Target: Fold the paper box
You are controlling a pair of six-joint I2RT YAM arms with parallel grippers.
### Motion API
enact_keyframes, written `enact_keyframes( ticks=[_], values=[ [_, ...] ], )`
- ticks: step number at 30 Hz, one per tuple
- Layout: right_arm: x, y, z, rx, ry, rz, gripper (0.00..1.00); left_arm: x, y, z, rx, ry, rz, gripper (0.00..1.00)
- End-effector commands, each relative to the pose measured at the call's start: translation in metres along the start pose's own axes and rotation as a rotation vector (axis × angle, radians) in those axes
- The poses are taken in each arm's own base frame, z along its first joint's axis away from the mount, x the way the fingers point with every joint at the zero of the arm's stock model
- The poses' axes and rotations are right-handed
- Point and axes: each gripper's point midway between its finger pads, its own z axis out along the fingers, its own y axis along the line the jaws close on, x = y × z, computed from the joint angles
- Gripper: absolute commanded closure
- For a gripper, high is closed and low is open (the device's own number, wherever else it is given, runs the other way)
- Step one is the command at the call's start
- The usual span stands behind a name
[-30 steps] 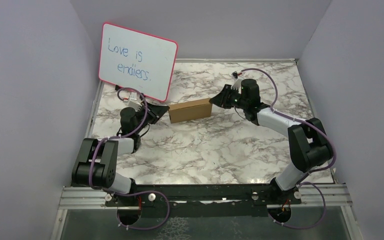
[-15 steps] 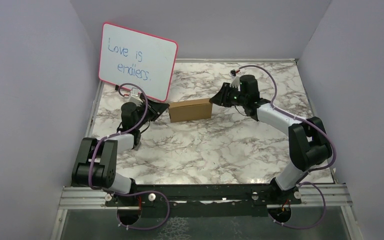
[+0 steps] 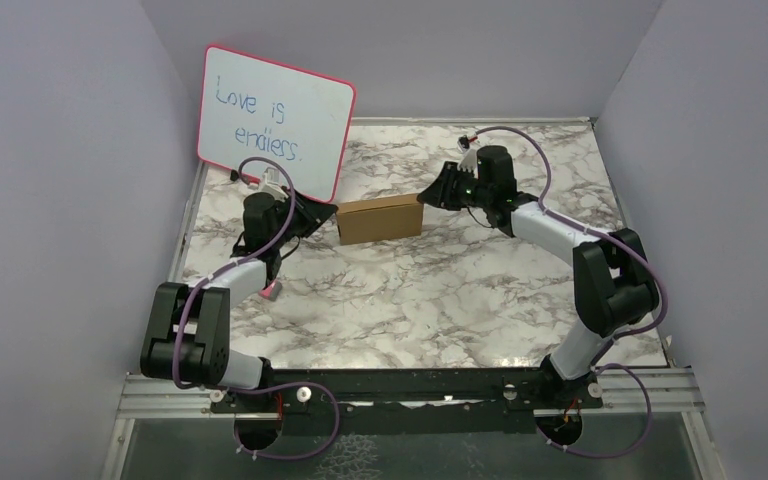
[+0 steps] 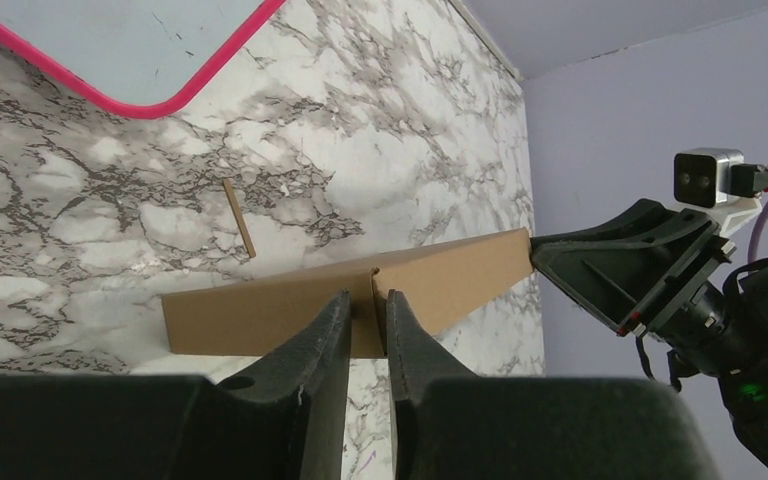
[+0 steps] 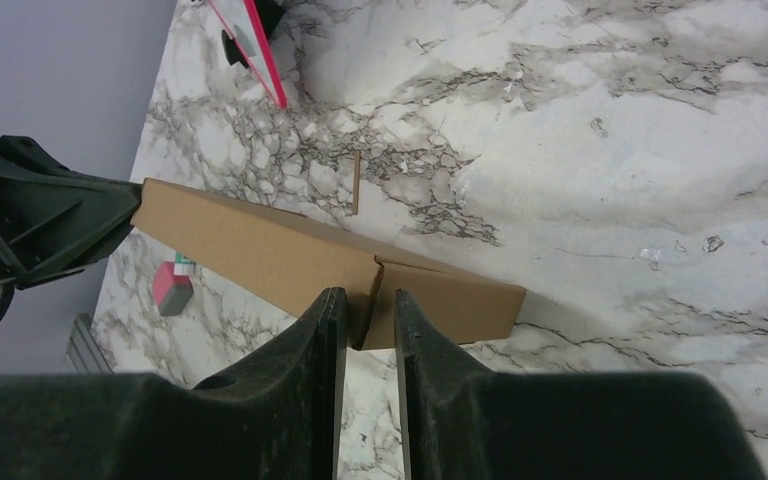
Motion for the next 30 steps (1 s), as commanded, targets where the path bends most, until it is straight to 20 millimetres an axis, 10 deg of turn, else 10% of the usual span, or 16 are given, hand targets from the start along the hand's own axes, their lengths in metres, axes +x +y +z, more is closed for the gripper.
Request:
enact_keyframes(
  ticks=[1, 17, 30],
  values=[
    [0.061, -0.03, -0.002, 0.086, 0.164, 0.064, 0.73, 0.035, 0.079, -0.02, -0.322, 0.081, -0.025, 0.8],
    [0.017, -0.001, -0.004, 0.023, 0.108, -0.003, 0.67, -0.066, -0.031, -0.037, -0.228, -0.06, 0.322, 0.32],
    [-0.01, 0.033, -0.045, -0.035, -0.005, -0.083, 0.3, -0.032, -0.084, -0.026, -0.086, 0.18, 0.8, 0.22]
  ],
)
